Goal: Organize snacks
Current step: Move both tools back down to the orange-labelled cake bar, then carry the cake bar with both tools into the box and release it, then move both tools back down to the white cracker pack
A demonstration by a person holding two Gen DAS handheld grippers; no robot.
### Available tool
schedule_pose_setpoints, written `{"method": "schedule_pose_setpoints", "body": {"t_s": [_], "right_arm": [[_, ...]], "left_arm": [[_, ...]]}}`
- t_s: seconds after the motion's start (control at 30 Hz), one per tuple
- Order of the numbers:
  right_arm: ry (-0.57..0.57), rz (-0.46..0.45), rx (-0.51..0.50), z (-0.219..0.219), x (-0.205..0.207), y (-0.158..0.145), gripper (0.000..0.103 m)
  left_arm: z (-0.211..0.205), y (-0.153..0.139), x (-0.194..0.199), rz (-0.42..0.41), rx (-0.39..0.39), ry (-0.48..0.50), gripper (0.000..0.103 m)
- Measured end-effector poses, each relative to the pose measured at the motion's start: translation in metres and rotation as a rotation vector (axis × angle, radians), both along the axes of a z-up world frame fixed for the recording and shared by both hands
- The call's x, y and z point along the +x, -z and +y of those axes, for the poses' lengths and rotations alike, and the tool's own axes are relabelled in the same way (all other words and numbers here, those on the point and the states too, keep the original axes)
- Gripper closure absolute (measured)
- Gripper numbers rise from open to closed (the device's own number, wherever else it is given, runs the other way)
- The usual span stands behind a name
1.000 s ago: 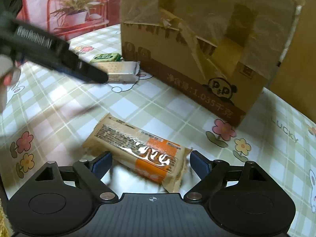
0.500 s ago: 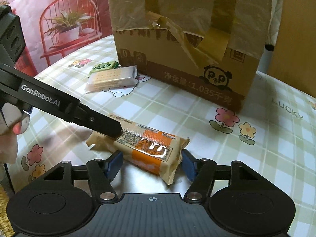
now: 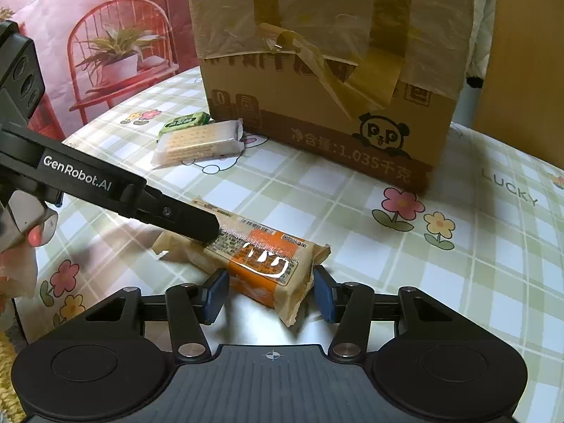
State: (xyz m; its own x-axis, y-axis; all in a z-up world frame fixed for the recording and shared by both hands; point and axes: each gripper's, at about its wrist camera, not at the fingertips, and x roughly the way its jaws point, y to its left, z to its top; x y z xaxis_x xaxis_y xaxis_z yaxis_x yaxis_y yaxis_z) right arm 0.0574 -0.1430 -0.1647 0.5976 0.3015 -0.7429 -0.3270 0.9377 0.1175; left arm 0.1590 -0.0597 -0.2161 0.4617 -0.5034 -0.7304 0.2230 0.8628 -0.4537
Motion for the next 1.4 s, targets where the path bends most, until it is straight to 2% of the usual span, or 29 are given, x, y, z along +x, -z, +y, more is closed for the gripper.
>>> {"method": "schedule_pose_setpoints", "body": {"t_s": [0.1, 0.27, 0.6, 0.7, 0.83, 0.97, 1.17, 1.27, 1.33, 1.4], "right_arm": [[-0.012, -0.019, -0.003, 0.005, -0.001, -0.005, 0.056], [-0.018, -0.102, 0.005, 0.004, 0.003, -0.034, 0.056], [-0.015, -0.371, -0.025, -0.002, 0.022, -0.129, 0.056], [0.000, -0.433, -0.003, -0.009, 0.036, -0.155, 0.056], [0.025, -0.496, -0.015, -0.014, 0.062, -0.180, 0.056], [0.060, -0.498, 0.021, -0.020, 0.101, -0.191, 0.056], [0.117, -0.448, 0.011, -0.005, 0.156, -0.173, 0.054], [0.149, -0.438, 0.015, 0.002, 0.158, -0.163, 0.052], [0.139, -0.434, 0.038, 0.003, 0.152, -0.161, 0.048], [0.133, -0.440, 0.036, 0.002, 0.142, -0.161, 0.047]], "left_arm": [[0.003, -0.003, 0.001, 0.002, -0.019, -0.005, 0.047], [0.012, -0.029, 0.004, -0.064, -0.068, -0.020, 0.047], [0.007, -0.129, 0.019, -0.342, -0.090, -0.002, 0.047], [0.000, -0.158, 0.025, -0.441, -0.070, 0.017, 0.047], [-0.013, -0.186, 0.046, -0.527, -0.048, 0.017, 0.047], [-0.019, -0.199, 0.081, -0.532, -0.051, 0.008, 0.047], [-0.016, -0.198, 0.128, -0.493, 0.032, -0.013, 0.045], [-0.003, -0.198, 0.132, -0.476, 0.076, -0.058, 0.044], [0.008, -0.198, 0.125, -0.484, 0.078, -0.054, 0.044], [0.020, -0.199, 0.116, -0.488, 0.100, -0.049, 0.044]]}}
